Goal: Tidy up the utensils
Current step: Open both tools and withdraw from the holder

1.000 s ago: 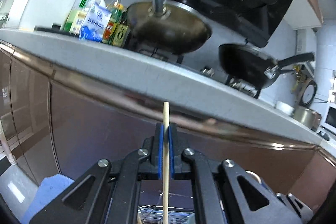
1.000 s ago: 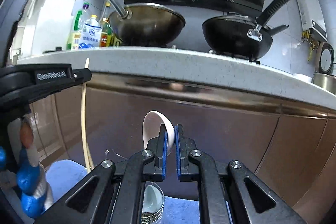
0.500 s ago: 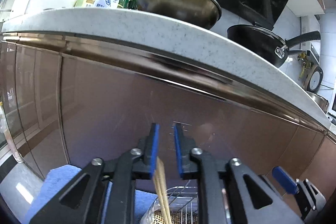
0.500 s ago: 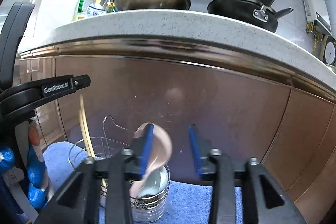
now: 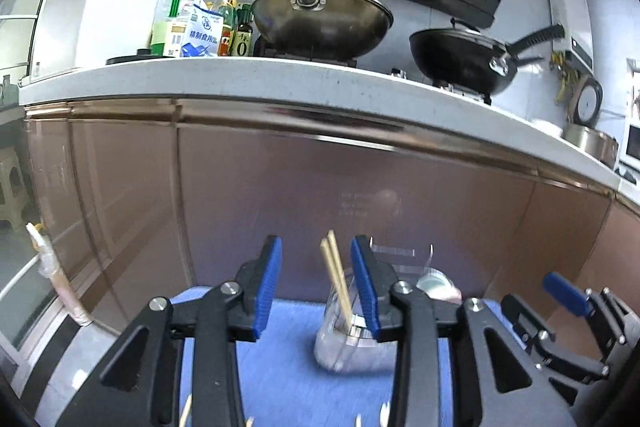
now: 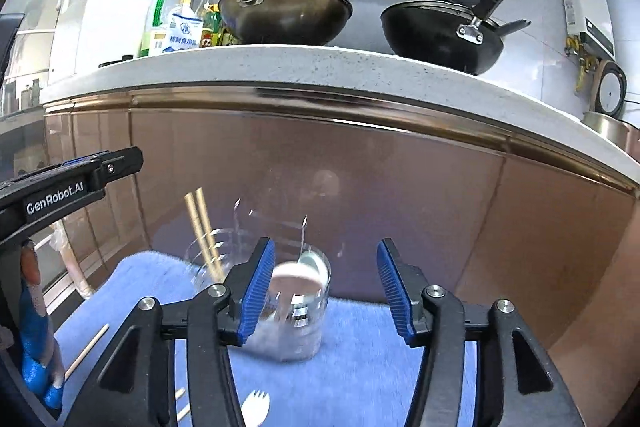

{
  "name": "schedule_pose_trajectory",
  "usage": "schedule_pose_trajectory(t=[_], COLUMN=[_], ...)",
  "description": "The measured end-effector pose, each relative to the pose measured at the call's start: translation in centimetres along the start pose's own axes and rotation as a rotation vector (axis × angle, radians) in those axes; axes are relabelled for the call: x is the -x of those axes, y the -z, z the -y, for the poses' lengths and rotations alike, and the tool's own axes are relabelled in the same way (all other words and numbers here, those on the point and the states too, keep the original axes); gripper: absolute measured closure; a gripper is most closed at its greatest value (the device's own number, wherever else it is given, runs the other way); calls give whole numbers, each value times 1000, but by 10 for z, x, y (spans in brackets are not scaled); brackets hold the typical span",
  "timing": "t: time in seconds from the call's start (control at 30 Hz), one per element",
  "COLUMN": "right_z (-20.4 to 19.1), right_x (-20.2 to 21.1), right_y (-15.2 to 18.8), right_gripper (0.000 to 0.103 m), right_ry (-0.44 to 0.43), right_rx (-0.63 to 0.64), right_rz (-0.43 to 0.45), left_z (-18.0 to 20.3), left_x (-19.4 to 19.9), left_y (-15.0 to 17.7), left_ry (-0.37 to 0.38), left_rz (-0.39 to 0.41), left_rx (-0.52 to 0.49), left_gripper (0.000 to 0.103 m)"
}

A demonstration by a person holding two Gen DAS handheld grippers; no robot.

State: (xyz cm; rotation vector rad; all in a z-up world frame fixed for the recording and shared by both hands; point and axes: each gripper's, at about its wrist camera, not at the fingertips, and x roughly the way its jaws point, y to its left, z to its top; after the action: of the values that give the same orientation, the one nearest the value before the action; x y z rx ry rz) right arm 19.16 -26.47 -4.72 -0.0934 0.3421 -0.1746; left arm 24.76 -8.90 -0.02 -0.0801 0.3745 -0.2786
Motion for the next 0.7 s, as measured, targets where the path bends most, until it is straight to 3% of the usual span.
schedule_pose_trajectory(t=[0.4, 0.7], right_z=[-8, -13], right_x=[84, 121], right_y=[26, 30], right_gripper=[43, 41], right_ry=[24, 38], right_rx=[3, 30], right_rz=[-48, -41], left_z=[-10, -24], left_x=[73, 96], left_y=[38, 52], left_ry=[-33, -60], left_rz=[-83, -120], left_rx=[-42, -24], left_gripper=[68, 68])
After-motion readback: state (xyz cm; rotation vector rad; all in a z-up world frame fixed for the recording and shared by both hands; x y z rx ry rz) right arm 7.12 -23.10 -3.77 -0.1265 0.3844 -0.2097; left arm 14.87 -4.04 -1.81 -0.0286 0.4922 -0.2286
